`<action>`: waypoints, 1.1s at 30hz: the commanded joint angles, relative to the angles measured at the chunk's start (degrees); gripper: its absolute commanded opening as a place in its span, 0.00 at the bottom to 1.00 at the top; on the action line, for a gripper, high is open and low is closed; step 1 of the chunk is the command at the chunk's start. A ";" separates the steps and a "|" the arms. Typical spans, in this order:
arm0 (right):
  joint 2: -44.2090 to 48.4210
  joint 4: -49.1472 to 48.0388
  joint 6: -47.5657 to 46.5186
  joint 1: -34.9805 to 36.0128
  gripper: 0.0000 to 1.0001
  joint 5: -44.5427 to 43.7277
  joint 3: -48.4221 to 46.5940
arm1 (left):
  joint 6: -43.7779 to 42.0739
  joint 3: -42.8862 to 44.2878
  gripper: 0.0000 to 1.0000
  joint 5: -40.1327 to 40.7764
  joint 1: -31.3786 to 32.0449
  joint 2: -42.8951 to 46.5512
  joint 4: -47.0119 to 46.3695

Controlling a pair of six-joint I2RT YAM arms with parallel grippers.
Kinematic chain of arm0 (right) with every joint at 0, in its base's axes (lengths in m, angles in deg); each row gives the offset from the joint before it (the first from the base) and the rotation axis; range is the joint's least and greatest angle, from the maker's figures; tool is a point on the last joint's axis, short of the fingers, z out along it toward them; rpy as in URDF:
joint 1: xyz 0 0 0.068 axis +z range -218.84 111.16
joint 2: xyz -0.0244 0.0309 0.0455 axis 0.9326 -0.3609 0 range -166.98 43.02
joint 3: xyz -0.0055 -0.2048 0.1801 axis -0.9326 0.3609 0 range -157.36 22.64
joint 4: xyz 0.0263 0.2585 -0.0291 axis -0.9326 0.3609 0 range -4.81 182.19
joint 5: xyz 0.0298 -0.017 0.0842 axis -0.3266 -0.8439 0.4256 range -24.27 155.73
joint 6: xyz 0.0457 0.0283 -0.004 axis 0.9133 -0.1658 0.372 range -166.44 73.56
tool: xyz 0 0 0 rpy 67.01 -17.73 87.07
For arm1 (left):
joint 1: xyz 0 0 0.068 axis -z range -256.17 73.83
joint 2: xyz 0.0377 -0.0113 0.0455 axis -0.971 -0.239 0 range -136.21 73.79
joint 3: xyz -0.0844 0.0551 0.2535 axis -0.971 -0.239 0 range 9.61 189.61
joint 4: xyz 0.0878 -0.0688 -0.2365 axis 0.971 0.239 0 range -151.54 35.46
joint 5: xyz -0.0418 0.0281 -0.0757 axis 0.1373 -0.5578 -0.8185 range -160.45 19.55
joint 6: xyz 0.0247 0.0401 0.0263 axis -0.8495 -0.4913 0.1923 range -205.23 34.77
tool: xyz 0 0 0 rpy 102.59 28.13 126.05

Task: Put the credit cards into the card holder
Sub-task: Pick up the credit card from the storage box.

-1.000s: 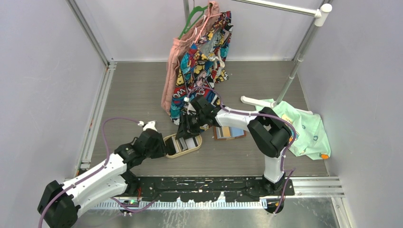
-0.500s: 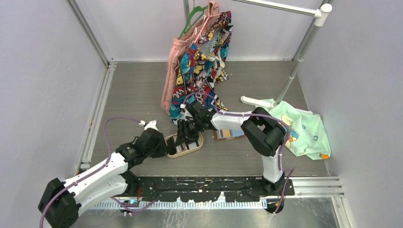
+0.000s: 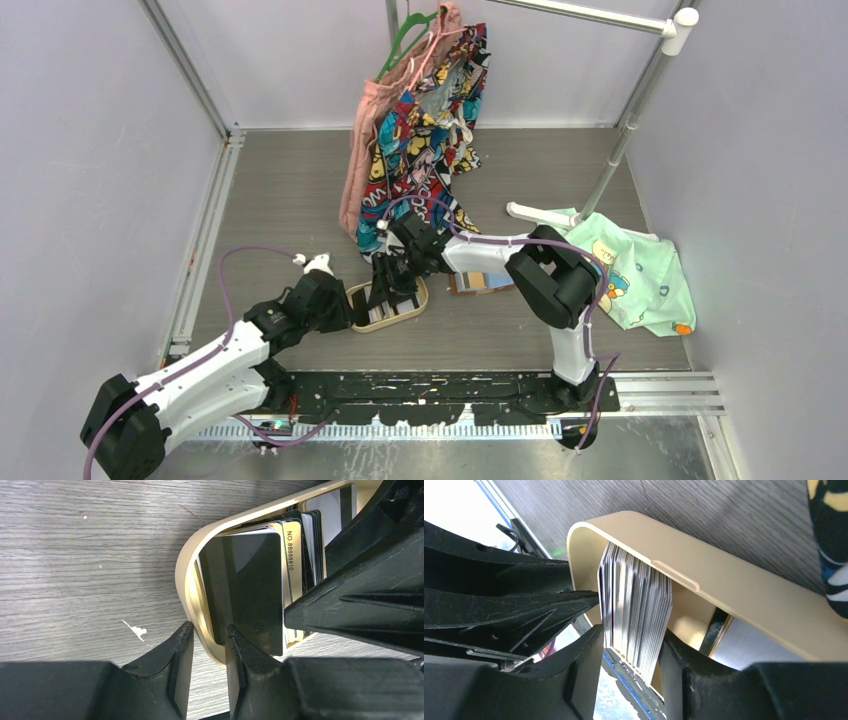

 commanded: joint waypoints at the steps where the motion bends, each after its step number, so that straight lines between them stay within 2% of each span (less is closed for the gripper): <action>1: 2.58 -2.75 0.26 -1.73 0.46 4.34 -1.60 | 0.33 0.70 0.30 -1.38 -0.02 0.83 -4.72; 8: 3.50 -2.53 -0.14 -3.73 0.44 6.62 -1.30 | 0.16 1.09 0.30 -0.91 -0.04 0.98 -3.92; 16: 3.92 1.87 -3.51 -5.77 0.42 5.21 -1.80 | -0.19 1.51 0.30 -0.73 -0.03 0.95 -3.57; 26: 3.67 3.73 -4.93 -6.71 0.28 5.04 -2.28 | -0.24 1.75 0.30 -0.75 -0.04 1.50 -2.62; 30: 3.90 5.15 -6.63 -6.96 0.13 3.17 -2.39 | -0.29 1.69 0.30 -0.47 -0.04 2.16 -2.27; 33: 4.22 7.88 -9.67 -7.02 0.06 -0.17 -3.31 | -0.29 1.92 0.30 -0.56 -0.03 2.25 -1.89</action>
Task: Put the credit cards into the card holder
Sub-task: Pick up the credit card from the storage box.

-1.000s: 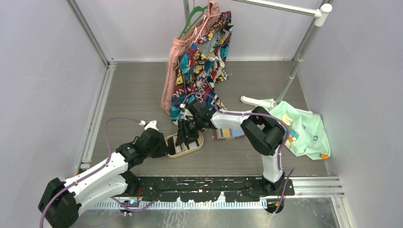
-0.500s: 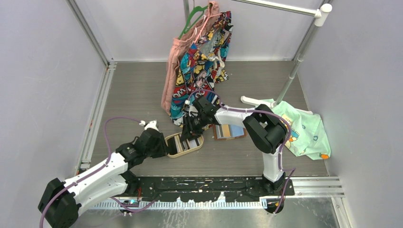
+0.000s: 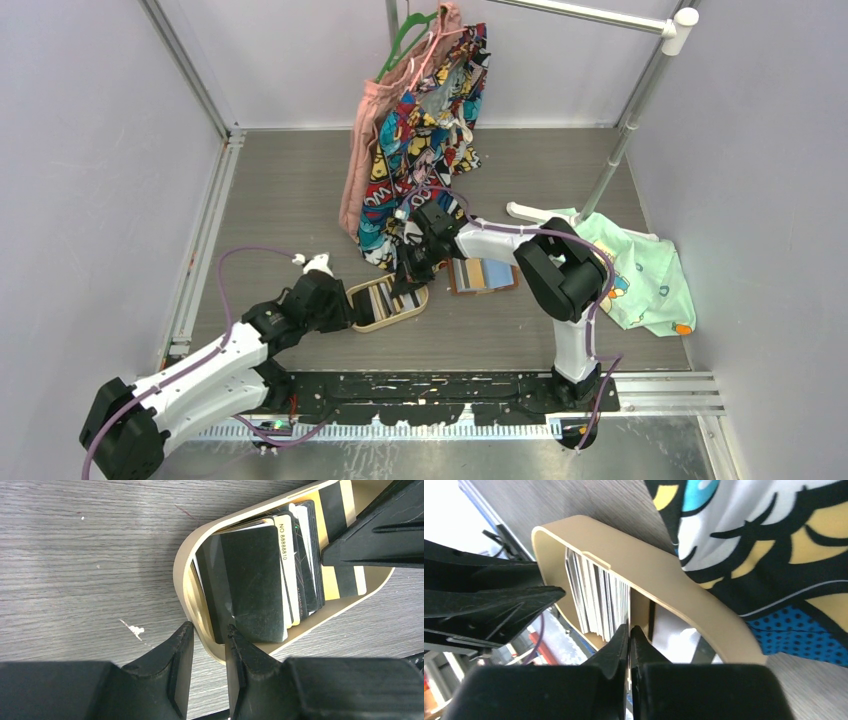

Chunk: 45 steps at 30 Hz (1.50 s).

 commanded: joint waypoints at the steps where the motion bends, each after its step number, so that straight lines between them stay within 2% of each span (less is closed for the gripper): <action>1: 4.45 3.48 -5.25 -0.10 0.05 -4.60 -3.40 | -0.29 1.99 0.30 -0.39 -0.04 1.24 -1.88; 4: 5.82 6.69 -9.94 -0.12 0.01 -7.34 -4.26 | -0.64 2.60 0.31 -0.14 0.00 2.76 -0.42; 9: 8.38 10.58 -16.78 -0.10 0.01 -10.26 -5.24 | -1.68 3.79 0.34 0.22 0.02 7.40 2.83; 15: 8.96 14.41 -23.57 -0.25 0.01 -6.82 -6.43 | -3.63 5.35 0.41 -0.24 -0.01 12.95 6.20; 20: 11.62 18.96 -32.29 -2.35 0.01 0.30 -7.40 | -6.85 6.01 0.51 -5.66 -0.02 18.67 3.83; 22: 12.96 20.22 -34.96 -4.32 0.01 5.23 -7.37 | -7.68 4.30 0.58 -10.25 -0.04 21.59 -1.85; 25: 14.74 22.15 -38.19 -7.36 0.01 14.86 -7.03 | -5.93 -0.82 0.68 -16.13 -0.03 25.55 -15.24; 30: 19.74 22.57 -40.91 -11.21 0.01 24.50 -5.29 | -1.66 -6.86 0.69 -21.03 -0.04 25.72 -38.06; 37: 27.30 17.85 -38.74 -15.70 0.01 36.31 -1.63 | 0.65 -4.83 0.68 -25.33 0.05 12.91 -57.57; 43: 28.40 17.90 -39.02 -16.02 0.01 38.92 -1.43 | 3.35 -0.18 0.67 -29.75 0.18 0.44 -67.62; 45: 28.55 18.03 -39.24 -16.00 0.01 39.22 -1.35 | 4.17 1.09 0.62 -31.18 0.27 -2.73 -70.87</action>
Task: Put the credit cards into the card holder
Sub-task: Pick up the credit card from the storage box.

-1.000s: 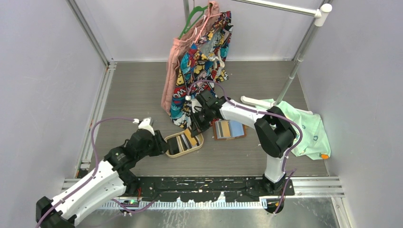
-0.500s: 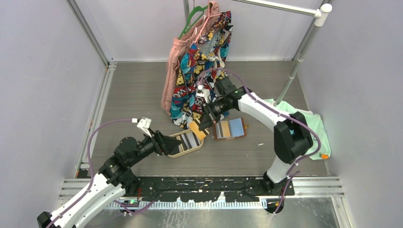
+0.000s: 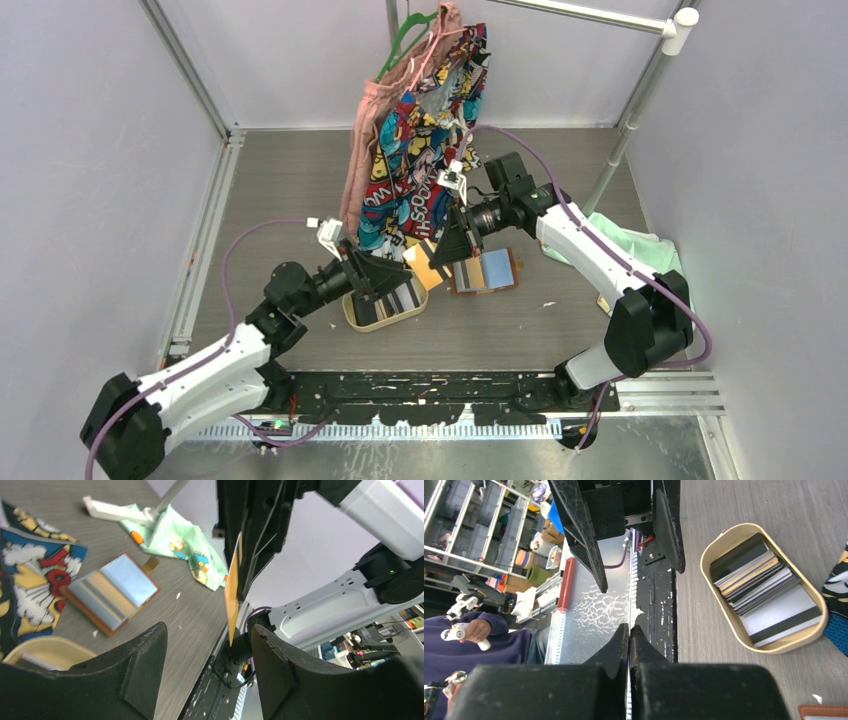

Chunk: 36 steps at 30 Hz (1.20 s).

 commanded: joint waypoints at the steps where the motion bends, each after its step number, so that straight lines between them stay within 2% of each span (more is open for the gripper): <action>1: 1.69 -1.46 -0.70 -0.09 0.01 4.41 0.11 | 2.36 4.94 0.59 -5.18 0.24 -5.19 -14.96; 7: 2.15 -1.11 -1.33 -0.06 0.01 5.42 0.33 | 3.35 7.76 0.39 -8.72 0.51 -10.63 -18.53; 8: 2.21 -1.03 -1.42 -0.03 0.01 5.39 0.34 | 3.47 7.99 0.31 -9.20 0.51 -11.24 -18.93; 10: 2.17 -0.92 -1.61 0.01 0.01 4.95 0.36 | 3.59 8.45 0.06 -10.03 0.53 -12.05 -19.36; 11: 2.14 -0.92 -1.69 0.06 0.01 4.64 0.46 | 3.51 8.56 0.01 -10.34 0.56 -12.23 -19.46; 13: 2.22 -0.91 -1.84 0.04 0.01 3.62 0.59 | 3.44 8.50 0.00 -10.49 0.55 -12.28 -19.47; 17: 2.61 0.83 -4.33 -0.02 0.28 0.13 1.14 | 3.29 7.59 0.00 -7.32 0.51 -10.41 -18.25; 19: 2.74 1.97 -5.90 0.06 0.33 -1.21 1.16 | 2.71 7.14 0.00 -5.93 0.54 -9.34 -17.75; 22: 2.72 1.81 -5.83 0.18 0.27 -1.74 1.24 | 2.45 7.08 0.00 -5.58 0.53 -8.79 -17.62; 27: 2.51 1.82 -6.39 0.82 0.02 -1.50 1.20 | 2.45 6.82 0.01 -5.44 0.55 -9.30 -18.23; 29: 2.74 4.16 -8.58 0.85 0.01 -1.31 0.60 | 2.61 6.81 0.19 -6.04 0.54 -9.71 -17.90; 30: 2.71 5.29 -9.78 0.82 0.01 -1.34 0.30 | 2.50 6.89 0.26 -6.69 0.51 -9.94 -17.75; 31: 2.70 6.45 -10.94 0.81 0.01 -1.55 0.00 | 2.27 6.92 0.28 -7.59 0.48 -10.19 -17.55; 33: 2.79 8.28 -13.15 0.77 0.01 -2.25 -0.35 | 1.46 7.33 0.28 -9.72 0.22 -10.58 -16.60; 36: 2.84 9.00 -14.02 0.79 0.01 -3.05 -0.33 | -0.02 8.45 0.20 -12.56 0.07 -11.23 -14.57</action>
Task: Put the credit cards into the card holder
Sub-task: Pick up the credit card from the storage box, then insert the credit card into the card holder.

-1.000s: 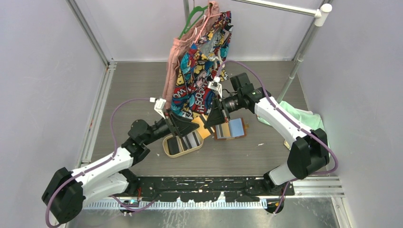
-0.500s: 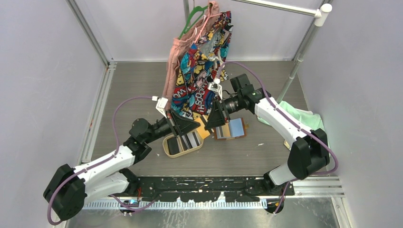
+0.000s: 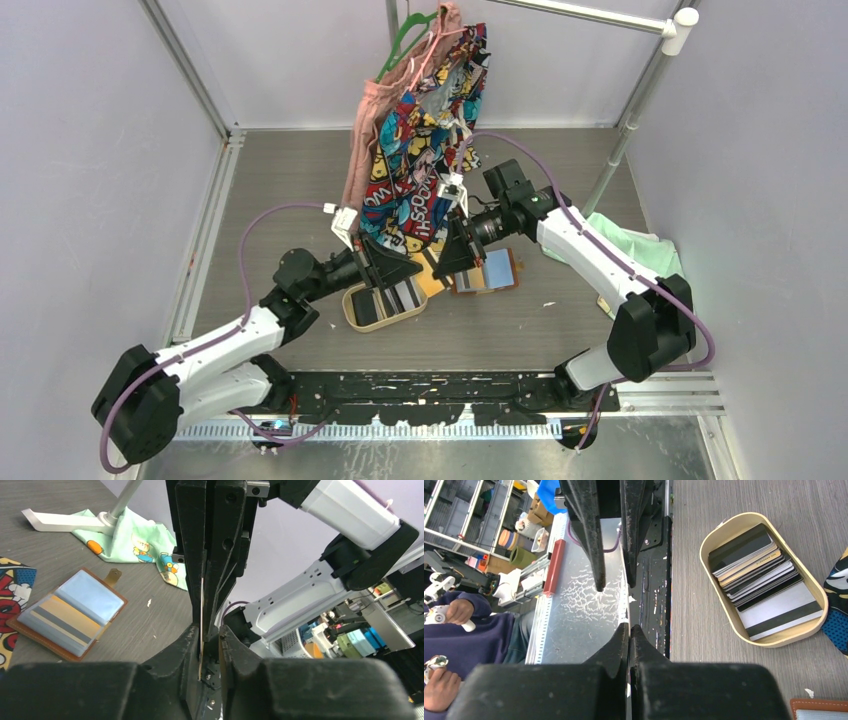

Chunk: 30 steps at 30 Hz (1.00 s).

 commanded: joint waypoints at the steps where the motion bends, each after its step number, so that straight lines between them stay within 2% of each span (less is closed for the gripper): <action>1: 1.50 3.13 -4.30 0.16 0.01 -2.40 -1.63 | -2.56 2.90 0.05 -5.02 -0.34 -0.41 -2.23; 2: 1.50 3.34 -4.49 0.23 0.01 -2.44 -1.68 | -2.69 3.05 0.01 -5.50 -0.34 -0.82 -2.24; 4: 1.47 3.49 -4.76 0.19 0.03 -3.36 -1.65 | -2.58 2.88 0.00 -5.44 -0.37 -1.37 -3.40; 5: 1.58 4.03 -5.53 0.18 0.10 -4.32 -1.65 | -2.47 2.73 0.00 -5.20 -0.37 -1.53 -3.99; 8: 2.26 8.86 -11.08 -0.91 0.39 -11.06 -3.20 | -2.53 2.38 0.00 -3.52 -0.32 -1.54 -3.44; 10: 3.44 10.75 -13.43 -4.43 0.48 -14.95 -4.17 | -2.38 2.16 0.00 -2.06 -0.34 -1.76 -1.98; 14: 7.52 8.78 -12.28 -12.78 0.53 -23.58 -2.41 | -1.78 1.63 0.00 -0.64 -0.37 -4.40 -1.23; 20: 9.61 0.17 -8.76 -17.54 0.56 -39.00 4.59 | -0.22 2.55 0.00 -0.54 -0.28 -10.47 -3.68; 28: 9.76 -1.74 -7.76 -21.92 0.59 -37.65 8.29 | 3.61 3.91 0.00 1.89 1.28 -20.17 -10.69; 30: 9.33 -1.79 -9.43 -21.97 0.63 -37.56 9.54 | 3.35 4.87 0.00 3.53 2.61 -22.05 -11.06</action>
